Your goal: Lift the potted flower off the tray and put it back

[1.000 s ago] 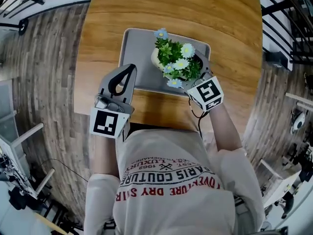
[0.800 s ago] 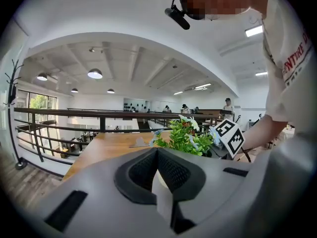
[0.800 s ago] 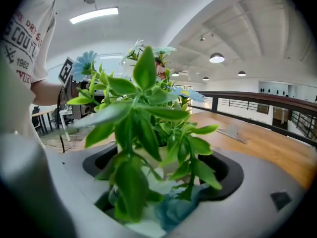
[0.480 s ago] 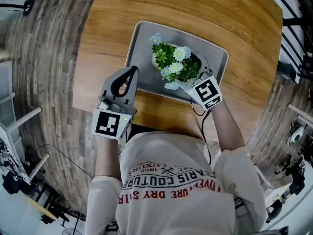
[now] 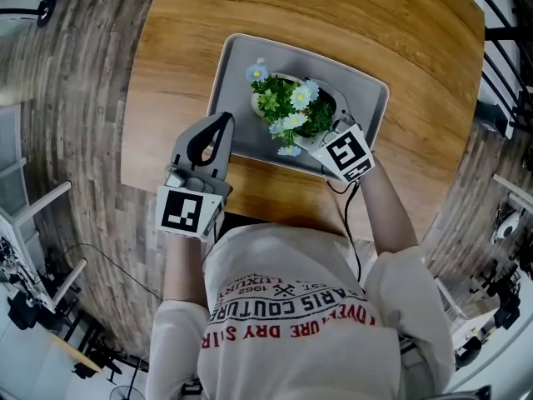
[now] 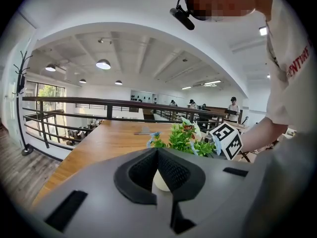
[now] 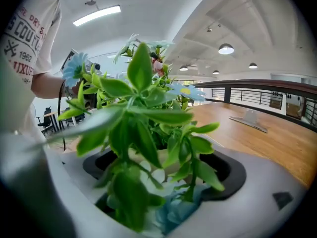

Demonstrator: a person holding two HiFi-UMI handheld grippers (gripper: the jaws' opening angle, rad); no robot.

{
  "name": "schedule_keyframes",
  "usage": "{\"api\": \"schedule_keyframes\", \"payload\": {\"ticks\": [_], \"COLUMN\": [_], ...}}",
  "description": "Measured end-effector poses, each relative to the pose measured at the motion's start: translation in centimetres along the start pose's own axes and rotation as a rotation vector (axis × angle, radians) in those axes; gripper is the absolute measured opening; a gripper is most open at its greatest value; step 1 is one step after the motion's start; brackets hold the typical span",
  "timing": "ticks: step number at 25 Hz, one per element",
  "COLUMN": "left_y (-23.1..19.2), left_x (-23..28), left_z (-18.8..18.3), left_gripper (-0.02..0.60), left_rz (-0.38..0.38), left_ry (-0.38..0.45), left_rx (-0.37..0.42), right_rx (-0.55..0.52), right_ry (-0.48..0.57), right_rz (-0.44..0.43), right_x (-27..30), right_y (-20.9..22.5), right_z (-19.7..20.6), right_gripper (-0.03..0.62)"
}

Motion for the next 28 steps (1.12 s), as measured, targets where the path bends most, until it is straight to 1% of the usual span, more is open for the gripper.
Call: {"api": "schedule_keyframes", "payload": {"ticks": [3,8,12,15,17,18,19,20,21,22,23,24,28], "left_y": [0.1,-0.9,-0.9,-0.4,-0.3,-0.3,-0.2,-0.1,-0.1,0.0,0.0,0.0,-0.3], "left_x": [0.0,-0.3,-1.2,-0.9,-0.4,-0.4,-0.7,-1.1,-1.5,-1.9,-2.3,-2.7,-4.4], "left_z": [-0.2,-0.8,-2.8,-5.0,-6.6,-7.3,-7.8,-8.2,-8.5,-8.9,-9.2,-9.6,-10.7], "left_gripper": [0.012,0.012,0.012,0.012,0.012,0.012,0.012,0.012,0.012,0.012,0.012,0.012,0.012], "left_rz": [0.005,0.025,0.048,0.065,0.086,0.099,0.11,0.12,0.129,0.138,0.147,0.155,0.177], "left_ry": [0.0,0.03,0.073,0.101,0.144,0.161,0.173,0.183,0.194,0.206,0.219,0.23,0.25], "left_rx": [0.002,0.024,0.057,0.082,0.108,0.124,0.142,0.159,0.174,0.186,0.196,0.205,0.248], "right_rx": [0.038,0.012,0.008,0.0,-0.004,0.001,0.012,0.025,0.035,0.041,0.044,0.045,0.062], "right_ry": [0.003,0.011,0.036,0.067,0.113,0.145,0.184,0.227,0.267,0.298,0.324,0.348,0.412], "right_rz": [0.003,0.07,0.147,0.201,0.264,0.313,0.382,0.462,0.532,0.579,0.607,0.627,0.712], "right_x": [-0.6,-1.4,-4.1,-7.0,-8.8,-9.7,-10.6,-11.5,-12.3,-13.0,-13.6,-14.2,-15.5], "right_y": [-0.2,-1.3,-2.6,-2.9,-2.7,-2.8,-3.1,-3.6,-4.0,-4.5,-5.1,-5.8,-8.6], "right_z": [-0.4,-1.8,-4.0,-5.7,-6.7,-7.1,-7.5,-7.8,-8.2,-8.4,-8.7,-9.0,-10.2], "right_gripper": [0.476,0.476,0.474,0.474,0.472,0.462,0.382,0.183,0.071,0.071,0.07,0.056,0.039]}}
Point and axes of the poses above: the fingertips, and each gripper's own axes: x forward along the fingers, y to its right, z out of its underside, the point moved 10 cm from there along -x, backward along the fingers, and after that the axes turned 8 degrees about x, right-handed, at the moved point
